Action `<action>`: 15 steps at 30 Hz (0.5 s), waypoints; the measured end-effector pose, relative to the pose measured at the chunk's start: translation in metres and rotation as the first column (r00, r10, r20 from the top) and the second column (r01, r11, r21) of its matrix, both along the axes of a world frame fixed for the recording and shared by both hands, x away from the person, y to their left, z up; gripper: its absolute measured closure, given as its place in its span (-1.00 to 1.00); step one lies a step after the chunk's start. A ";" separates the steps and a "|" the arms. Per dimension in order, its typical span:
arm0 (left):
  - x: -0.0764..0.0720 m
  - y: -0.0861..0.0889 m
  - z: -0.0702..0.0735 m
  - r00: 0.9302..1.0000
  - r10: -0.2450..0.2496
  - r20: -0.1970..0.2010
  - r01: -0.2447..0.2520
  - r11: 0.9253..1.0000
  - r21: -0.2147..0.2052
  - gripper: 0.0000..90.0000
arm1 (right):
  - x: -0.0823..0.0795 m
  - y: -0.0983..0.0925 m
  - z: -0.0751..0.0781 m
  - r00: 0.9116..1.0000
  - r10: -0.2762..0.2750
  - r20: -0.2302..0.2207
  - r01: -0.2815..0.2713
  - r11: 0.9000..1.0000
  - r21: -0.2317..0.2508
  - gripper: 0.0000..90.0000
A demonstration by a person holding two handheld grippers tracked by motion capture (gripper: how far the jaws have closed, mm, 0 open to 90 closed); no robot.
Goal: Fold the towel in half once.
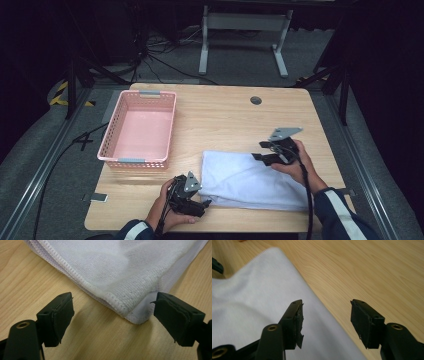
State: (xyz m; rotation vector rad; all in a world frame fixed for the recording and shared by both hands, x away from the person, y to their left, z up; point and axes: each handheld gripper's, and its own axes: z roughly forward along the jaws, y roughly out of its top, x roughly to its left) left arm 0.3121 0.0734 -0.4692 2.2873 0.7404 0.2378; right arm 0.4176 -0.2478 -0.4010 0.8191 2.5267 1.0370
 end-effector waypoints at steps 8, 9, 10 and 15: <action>-0.002 0.001 -0.004 0.999 0.028 -0.022 -0.029 0.999 -0.041 -0.64 | 0.033 0.079 -0.011 0.991 0.104 -0.083 -0.106 0.994 -0.014 -0.11; -0.001 0.002 -0.003 1.000 0.010 -0.024 -0.011 1.000 -0.028 -0.64 | 0.035 0.089 -0.014 0.990 0.110 -0.093 -0.113 0.993 -0.028 -0.11; -0.001 0.001 -0.004 1.000 0.010 -0.010 -0.010 1.000 -0.029 -0.65 | 0.036 0.097 -0.016 0.988 0.128 -0.092 -0.131 0.991 -0.036 -0.11; -0.002 0.002 -0.005 0.999 0.039 -0.009 -0.039 0.999 -0.036 -0.65 | 0.043 0.123 -0.025 0.977 0.176 -0.123 -0.180 0.983 -0.022 -0.13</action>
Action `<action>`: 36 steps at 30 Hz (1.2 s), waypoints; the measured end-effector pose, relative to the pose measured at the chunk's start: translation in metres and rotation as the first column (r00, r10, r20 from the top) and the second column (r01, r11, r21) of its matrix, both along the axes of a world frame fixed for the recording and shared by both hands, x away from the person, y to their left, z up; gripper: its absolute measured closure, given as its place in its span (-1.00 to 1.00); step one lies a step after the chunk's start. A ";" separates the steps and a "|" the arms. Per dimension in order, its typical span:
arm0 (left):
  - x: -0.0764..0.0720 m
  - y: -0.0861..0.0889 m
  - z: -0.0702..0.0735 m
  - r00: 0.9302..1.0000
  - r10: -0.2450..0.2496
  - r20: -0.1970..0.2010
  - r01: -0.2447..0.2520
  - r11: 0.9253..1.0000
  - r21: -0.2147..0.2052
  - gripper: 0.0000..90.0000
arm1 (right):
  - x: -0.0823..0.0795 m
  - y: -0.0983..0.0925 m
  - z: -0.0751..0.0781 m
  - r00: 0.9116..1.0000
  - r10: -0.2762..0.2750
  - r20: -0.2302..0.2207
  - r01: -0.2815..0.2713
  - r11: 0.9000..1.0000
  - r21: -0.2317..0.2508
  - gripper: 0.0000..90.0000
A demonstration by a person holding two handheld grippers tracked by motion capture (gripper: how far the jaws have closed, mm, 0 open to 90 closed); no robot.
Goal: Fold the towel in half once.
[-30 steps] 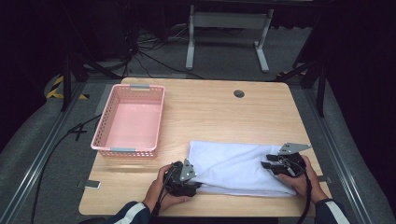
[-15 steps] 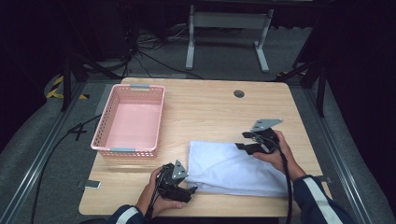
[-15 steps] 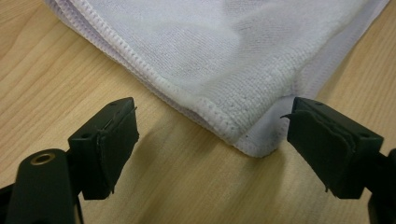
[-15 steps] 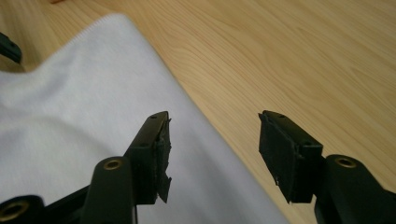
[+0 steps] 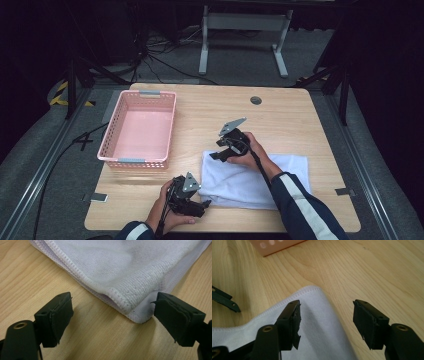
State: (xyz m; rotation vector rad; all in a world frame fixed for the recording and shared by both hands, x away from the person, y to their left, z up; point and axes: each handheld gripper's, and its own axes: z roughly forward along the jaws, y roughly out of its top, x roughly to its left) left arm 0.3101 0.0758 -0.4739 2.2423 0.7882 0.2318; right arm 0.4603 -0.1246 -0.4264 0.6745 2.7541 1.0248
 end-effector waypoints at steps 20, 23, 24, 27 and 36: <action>0.002 -0.011 0.003 0.998 -0.007 0.064 0.006 1.000 0.013 0.45 | 0.010 0.043 -0.015 0.989 0.129 -0.071 -0.136 0.984 -0.112 0.67; 0.001 -0.002 0.006 0.998 0.013 0.059 -0.015 0.999 0.041 0.70 | 0.008 0.051 -0.009 0.989 0.140 -0.047 -0.144 0.985 -0.097 0.75; 0.001 0.003 0.008 0.998 0.017 0.068 -0.020 0.999 0.042 0.70 | 0.006 0.056 -0.005 0.988 0.152 -0.031 -0.154 0.984 -0.088 0.76; -0.004 0.017 0.020 0.994 0.038 0.103 -0.041 0.999 0.024 0.70 | 0.000 0.061 0.010 0.985 0.173 -0.007 -0.173 0.985 -0.025 0.76; -0.003 -0.022 0.072 0.935 -0.119 0.334 0.096 0.992 0.086 0.68 | -0.021 0.002 0.066 0.972 0.208 0.106 -0.221 0.966 0.133 0.76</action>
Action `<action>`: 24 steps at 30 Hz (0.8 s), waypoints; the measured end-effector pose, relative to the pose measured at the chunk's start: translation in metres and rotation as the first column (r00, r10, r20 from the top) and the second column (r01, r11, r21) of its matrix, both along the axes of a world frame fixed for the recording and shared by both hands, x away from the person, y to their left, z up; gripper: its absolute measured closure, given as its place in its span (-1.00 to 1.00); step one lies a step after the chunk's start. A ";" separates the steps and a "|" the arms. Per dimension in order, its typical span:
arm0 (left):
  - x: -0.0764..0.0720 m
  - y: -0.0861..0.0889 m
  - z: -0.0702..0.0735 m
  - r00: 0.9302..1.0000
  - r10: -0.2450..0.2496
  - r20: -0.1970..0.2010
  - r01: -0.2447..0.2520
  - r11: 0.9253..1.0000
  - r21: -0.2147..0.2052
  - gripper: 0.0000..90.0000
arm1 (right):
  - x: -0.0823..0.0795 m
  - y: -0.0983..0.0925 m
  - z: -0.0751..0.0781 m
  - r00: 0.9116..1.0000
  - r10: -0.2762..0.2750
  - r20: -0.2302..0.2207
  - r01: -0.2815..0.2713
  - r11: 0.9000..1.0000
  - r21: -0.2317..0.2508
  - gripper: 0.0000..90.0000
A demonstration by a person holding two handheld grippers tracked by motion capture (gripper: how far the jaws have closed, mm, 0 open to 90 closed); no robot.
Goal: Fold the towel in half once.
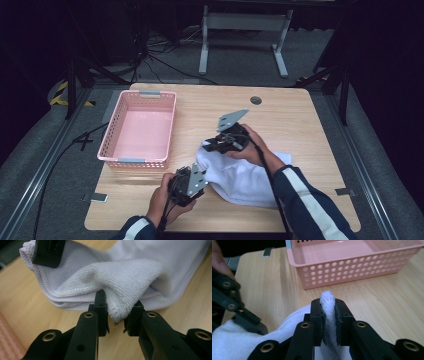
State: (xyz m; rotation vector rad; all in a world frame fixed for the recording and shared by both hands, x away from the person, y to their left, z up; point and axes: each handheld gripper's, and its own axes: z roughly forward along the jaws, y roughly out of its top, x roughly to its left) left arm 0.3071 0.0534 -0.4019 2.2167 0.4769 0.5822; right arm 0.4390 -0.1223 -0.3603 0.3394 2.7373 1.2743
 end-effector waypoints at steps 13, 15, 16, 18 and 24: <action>0.014 -0.125 0.010 0.965 -0.262 0.019 0.261 0.965 0.039 0.58 | -0.019 -0.157 0.008 0.981 -0.193 0.005 0.192 0.979 0.076 0.69; 0.017 -0.139 0.002 0.964 -0.264 -0.019 0.265 0.964 0.029 0.33 | -0.020 -0.175 -0.004 0.977 -0.214 -0.012 0.214 0.974 0.067 0.61; 0.018 -0.142 0.000 0.959 -0.281 -0.040 0.282 0.959 0.017 0.23 | -0.021 -0.184 -0.010 0.973 -0.230 -0.017 0.230 0.972 0.052 0.55; 0.015 -0.142 -0.001 0.957 -0.284 -0.067 0.285 0.959 0.003 0.00 | -0.024 -0.204 -0.022 0.963 -0.267 -0.023 0.267 0.963 0.029 0.49; 0.007 -0.092 0.004 0.959 -0.263 -0.107 0.260 0.964 -0.048 -0.35 | -0.034 -0.257 -0.039 0.922 -0.387 -0.025 0.386 0.922 -0.042 0.20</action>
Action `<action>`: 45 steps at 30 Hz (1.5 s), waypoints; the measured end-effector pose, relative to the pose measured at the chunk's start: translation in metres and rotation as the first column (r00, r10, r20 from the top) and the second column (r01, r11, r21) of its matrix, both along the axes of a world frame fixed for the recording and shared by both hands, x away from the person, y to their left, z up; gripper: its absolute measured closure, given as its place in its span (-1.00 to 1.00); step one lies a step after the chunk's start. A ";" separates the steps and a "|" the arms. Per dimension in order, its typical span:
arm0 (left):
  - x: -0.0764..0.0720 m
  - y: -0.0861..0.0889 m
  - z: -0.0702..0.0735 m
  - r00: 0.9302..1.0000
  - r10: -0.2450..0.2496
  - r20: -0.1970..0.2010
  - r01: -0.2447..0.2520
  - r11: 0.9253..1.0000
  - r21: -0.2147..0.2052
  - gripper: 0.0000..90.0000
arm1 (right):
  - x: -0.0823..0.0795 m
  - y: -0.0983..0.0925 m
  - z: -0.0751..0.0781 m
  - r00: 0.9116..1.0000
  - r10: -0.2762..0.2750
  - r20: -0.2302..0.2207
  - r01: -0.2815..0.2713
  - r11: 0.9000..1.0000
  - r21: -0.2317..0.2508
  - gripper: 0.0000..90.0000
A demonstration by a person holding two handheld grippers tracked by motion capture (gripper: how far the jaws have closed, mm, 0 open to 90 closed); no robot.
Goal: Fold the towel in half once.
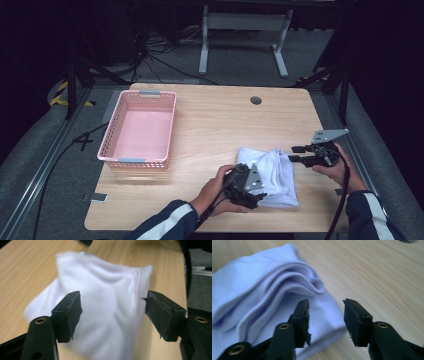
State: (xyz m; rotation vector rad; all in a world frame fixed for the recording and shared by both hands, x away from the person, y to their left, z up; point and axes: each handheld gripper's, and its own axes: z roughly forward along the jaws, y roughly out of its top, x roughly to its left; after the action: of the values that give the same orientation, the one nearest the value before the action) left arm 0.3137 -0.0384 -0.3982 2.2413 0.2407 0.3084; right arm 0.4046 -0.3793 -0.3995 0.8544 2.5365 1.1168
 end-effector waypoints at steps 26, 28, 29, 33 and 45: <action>0.000 0.019 -0.073 0.992 0.063 -0.107 -0.055 0.995 0.082 -0.36 | -0.042 0.086 -0.006 0.952 -0.289 -0.097 0.287 0.957 -0.033 -0.60; 0.001 0.020 -0.074 0.991 0.072 -0.110 -0.063 0.995 0.077 -0.41 | -0.034 0.081 -0.020 0.939 -0.309 -0.149 0.308 0.951 -0.034 -0.63; 0.002 0.020 -0.074 0.990 0.069 -0.123 -0.061 0.996 0.071 -0.42 | -0.032 0.081 -0.024 0.937 -0.311 -0.155 0.308 0.950 -0.046 -0.59; 0.004 0.018 -0.075 0.990 0.067 -0.127 -0.059 0.996 0.068 -0.42 | -0.040 0.080 -0.024 0.970 -0.184 -0.158 0.183 0.983 -0.021 0.56; 0.004 0.013 -0.071 0.991 0.063 -0.118 -0.056 0.997 0.061 -0.43 | -0.074 0.054 -0.007 0.946 -0.278 -0.168 0.276 0.961 -0.037 0.52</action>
State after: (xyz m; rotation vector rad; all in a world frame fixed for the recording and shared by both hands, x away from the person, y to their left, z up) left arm 0.3176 -0.0250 -0.4695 2.3161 0.3671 0.2155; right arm 0.3307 -0.3255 -0.4069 1.3083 2.4489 0.9733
